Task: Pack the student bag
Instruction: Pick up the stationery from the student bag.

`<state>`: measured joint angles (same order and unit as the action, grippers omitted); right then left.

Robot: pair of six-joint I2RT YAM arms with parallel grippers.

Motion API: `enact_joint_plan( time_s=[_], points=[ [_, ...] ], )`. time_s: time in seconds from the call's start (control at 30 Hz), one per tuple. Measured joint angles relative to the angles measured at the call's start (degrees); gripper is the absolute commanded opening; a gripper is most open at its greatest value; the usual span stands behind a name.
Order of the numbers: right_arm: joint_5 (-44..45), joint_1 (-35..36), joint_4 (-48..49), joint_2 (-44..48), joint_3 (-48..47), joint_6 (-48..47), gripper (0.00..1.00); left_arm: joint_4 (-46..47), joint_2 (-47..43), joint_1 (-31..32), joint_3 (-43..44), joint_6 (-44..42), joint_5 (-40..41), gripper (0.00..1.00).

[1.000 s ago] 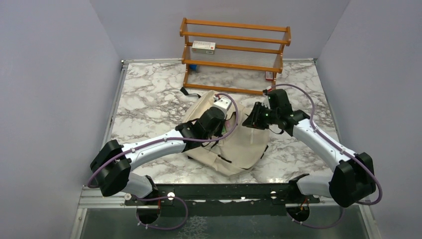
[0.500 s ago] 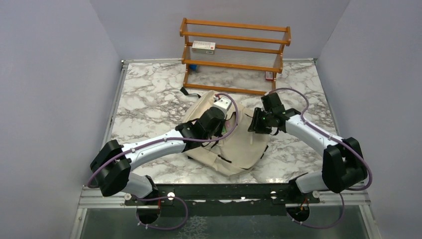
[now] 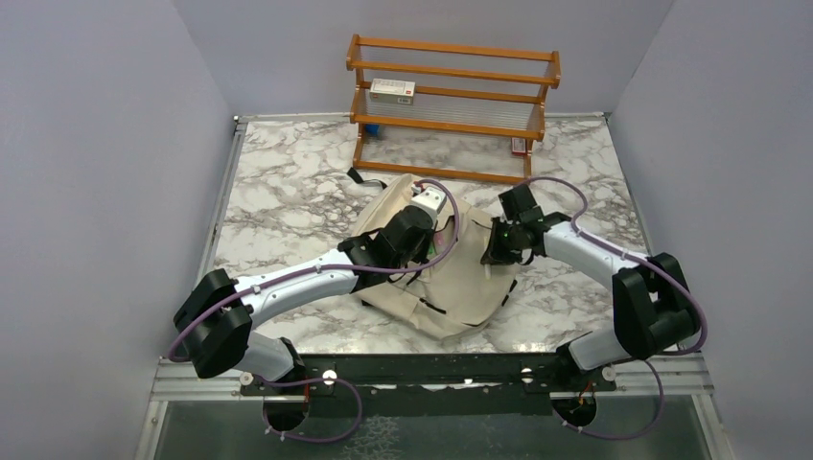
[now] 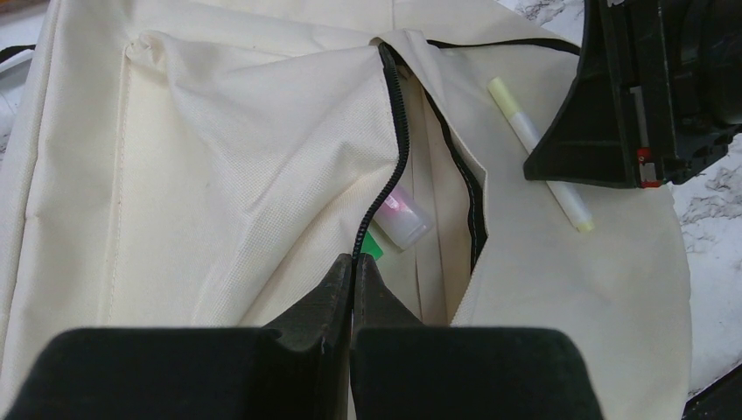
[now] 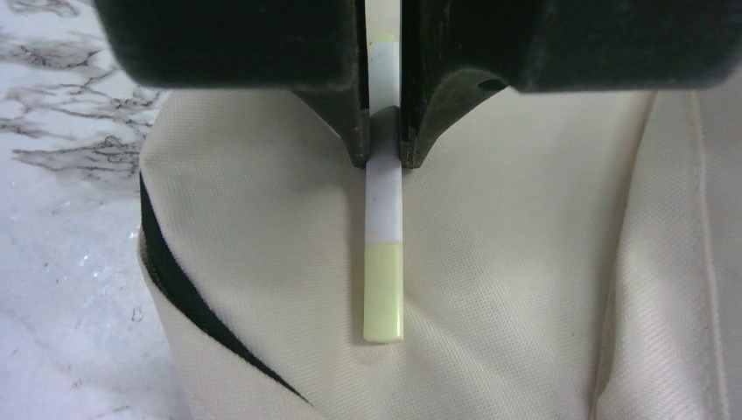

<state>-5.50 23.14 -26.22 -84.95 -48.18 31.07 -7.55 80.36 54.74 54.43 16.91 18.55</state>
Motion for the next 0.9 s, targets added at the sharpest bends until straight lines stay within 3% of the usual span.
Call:
enact_joint_plan(
  time_s=[0.1,0.3,0.57,0.9],
  points=[
    [-0.31,0.0,0.11,2.43,0.52,-0.02,0.01,-0.02,0.0,0.0,0.0,-0.02,-0.02,0.0],
    [-5.55,0.0,1.25,8.76,-1.31,-0.02,0.01,0.0,0.0,0.0,0.0,-0.04,-0.02,0.0],
    [-19.41,0.07,4.11,7.85,-4.0,2.4,0.01,-0.02,0.0,0.0,0.0,-0.04,-0.02,0.0],
    [-24.35,0.5,-1.2,5.14,-9.66,0.74,0.01,0.0,0.02,0.0,0.0,-0.22,-0.04,0.0]
  ],
)
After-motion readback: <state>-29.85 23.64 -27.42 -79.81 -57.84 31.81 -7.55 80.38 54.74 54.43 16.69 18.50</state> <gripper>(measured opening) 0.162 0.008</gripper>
